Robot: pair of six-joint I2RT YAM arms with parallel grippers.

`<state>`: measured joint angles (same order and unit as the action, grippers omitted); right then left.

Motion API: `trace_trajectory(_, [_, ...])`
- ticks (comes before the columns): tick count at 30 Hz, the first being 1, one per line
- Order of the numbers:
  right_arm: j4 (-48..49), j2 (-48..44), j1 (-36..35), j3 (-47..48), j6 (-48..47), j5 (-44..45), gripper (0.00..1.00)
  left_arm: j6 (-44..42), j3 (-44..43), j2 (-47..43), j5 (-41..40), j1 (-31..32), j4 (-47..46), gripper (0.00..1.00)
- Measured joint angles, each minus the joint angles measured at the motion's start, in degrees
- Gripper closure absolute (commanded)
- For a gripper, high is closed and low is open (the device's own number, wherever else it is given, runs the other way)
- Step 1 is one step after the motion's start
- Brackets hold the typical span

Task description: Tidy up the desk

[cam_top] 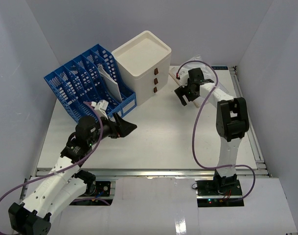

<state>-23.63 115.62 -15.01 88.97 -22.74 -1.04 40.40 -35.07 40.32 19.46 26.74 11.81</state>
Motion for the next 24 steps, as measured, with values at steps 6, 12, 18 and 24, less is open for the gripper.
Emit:
trace_trajectory(6, [-2.9, 8.7, 0.1, 7.8, -5.6, 6.6, 0.1, 2.4, 4.2, -2.5, 1.8, 0.0, -3.7, 0.02])
trace_trajectory(12, [-3.1, 11.2, 1.6, 10.6, -8.4, 9.8, 0.27, 4.2, 7.9, -4.7, 2.3, 0.0, -5.2, 0.02])
trace_trajectory(18, [-6.5, 13.9, 4.7, 14.5, -9.0, 5.3, 0.72, 6.7, 10.2, -4.7, 2.2, 0.0, -6.6, 0.02])
trace_trajectory(24, [-9.2, 14.3, 6.5, 15.1, -9.1, -0.1, 0.92, 9.4, 10.4, 1.4, 2.2, 0.1, -9.3, 0.02])
